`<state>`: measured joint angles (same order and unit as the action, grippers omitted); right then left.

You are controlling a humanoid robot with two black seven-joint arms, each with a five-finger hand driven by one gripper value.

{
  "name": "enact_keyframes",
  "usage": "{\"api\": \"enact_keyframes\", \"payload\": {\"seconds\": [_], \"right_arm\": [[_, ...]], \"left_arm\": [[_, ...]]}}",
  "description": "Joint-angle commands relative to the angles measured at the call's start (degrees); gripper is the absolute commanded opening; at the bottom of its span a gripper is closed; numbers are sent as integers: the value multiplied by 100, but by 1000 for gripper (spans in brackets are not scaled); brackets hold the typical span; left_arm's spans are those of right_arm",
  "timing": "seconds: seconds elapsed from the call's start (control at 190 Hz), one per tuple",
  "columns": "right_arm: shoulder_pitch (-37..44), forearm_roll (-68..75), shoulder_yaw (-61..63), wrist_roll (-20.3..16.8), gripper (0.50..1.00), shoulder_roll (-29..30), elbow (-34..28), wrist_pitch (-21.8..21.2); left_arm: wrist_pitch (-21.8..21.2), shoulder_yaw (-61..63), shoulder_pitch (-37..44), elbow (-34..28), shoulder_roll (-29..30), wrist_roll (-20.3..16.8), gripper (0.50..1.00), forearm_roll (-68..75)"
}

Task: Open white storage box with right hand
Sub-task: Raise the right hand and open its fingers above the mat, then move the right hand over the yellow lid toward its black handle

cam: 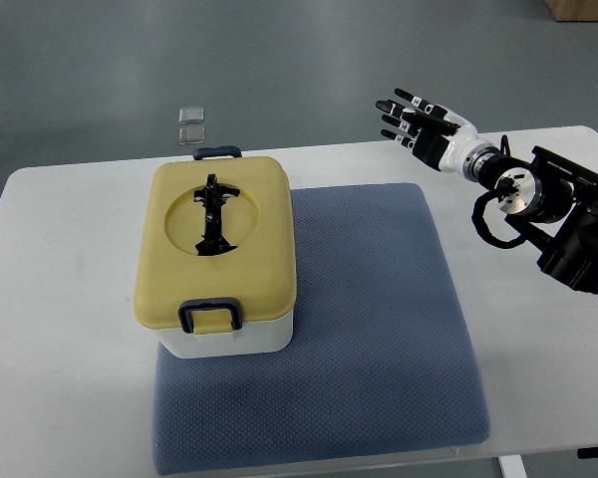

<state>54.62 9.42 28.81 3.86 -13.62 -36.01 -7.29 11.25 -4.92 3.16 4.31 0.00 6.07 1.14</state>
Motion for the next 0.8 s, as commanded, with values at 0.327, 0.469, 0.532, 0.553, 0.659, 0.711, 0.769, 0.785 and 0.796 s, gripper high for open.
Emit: {"api": "enact_keyframes", "payload": {"seconds": [0.327,0.469,0.532,0.553,0.659,0.711,0.769,0.785,0.796], "right_arm": [[514,-3155,-95,739,930,70,-82,-97],[883,-4667,-226,844,930,114,-222,-141],[1094,-5221,-411,932,930,96,-354,-282],[1199,-5371,-463,941,930,105,-398,-352],[1666,-5837,-692,949,930,26,-600,-739],[1868,-5995,-798,967,930,17,-679,-871],[2105,-6259,-947,1046,930,-9,-820,-1011],[2140,-6321,-982,1064,930,-9,-846,-1038],[2184,-6373,-1017,1081,930,-18,-864,-1064]], "left_arm": [[0,8,0,0,0,0,1000,0],[0,0,0,0,0,0,1000,0],[0,0,0,0,0,0,1000,0],[0,0,0,0,0,0,1000,0],[0,0,0,0,0,0,1000,0],[0,0,0,0,0,0,1000,0],[0,8,0,0,0,0,1000,0],[0,0,0,0,0,0,1000,0],[0,0,0,0,0,0,1000,0]]}}
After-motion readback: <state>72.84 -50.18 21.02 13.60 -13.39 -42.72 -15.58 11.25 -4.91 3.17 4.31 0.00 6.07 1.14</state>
